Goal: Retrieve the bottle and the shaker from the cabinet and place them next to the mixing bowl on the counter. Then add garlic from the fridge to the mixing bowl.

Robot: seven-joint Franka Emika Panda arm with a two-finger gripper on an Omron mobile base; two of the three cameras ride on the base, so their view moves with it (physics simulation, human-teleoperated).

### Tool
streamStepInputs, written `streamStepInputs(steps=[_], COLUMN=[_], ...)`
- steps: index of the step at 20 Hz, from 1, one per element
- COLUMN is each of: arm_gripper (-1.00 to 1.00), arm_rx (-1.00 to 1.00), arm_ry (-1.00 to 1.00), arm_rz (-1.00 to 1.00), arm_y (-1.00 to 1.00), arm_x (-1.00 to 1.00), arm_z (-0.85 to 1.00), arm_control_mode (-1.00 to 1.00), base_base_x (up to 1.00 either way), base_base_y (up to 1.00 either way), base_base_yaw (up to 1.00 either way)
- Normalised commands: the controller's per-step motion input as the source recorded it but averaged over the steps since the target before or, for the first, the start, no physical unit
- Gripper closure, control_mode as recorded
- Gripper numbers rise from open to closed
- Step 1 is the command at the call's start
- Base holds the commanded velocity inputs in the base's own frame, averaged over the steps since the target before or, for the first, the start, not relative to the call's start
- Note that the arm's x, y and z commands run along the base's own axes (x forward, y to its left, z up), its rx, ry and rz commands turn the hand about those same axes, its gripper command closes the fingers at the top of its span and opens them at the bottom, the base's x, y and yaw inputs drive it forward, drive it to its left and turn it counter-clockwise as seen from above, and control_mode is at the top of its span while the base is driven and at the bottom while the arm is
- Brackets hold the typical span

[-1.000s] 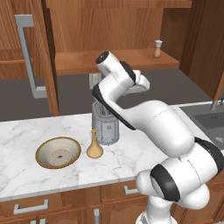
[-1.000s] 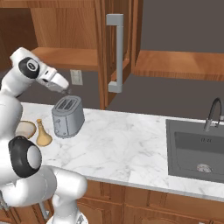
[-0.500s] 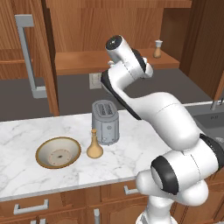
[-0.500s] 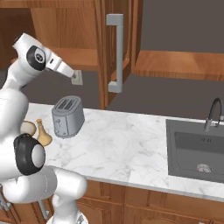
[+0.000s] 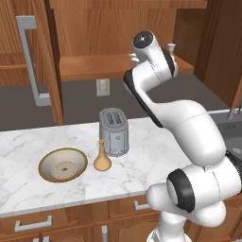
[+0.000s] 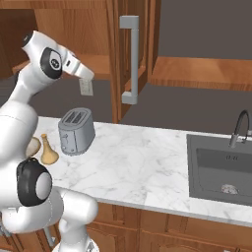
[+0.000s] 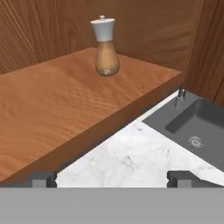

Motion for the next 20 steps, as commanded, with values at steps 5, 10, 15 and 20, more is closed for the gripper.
streamStepInputs(steps=[5,10,15,20], arm_gripper=[-1.00,-1.00,-1.00,-1.00], arm_rx=[-0.01,0.00,-0.11,-0.03], arm_ry=[0.09,0.11,-0.04,-0.05], arm_rz=[0.13,0.07,0.03,0.00], arm_y=[-0.44,-0.25,-0.26,-0.28], arm_x=[0.35,0.21,0.09,0.00], arm_z=[0.62,0.04,0.01,-0.05], arm_control_mode=[-1.00,-1.00,-1.00,-1.00], base_base_x=[0.00,0.00,0.00,0.00], base_base_y=[0.00,0.00,0.00,0.00], base_base_yaw=[0.00,0.00,0.00,0.00])
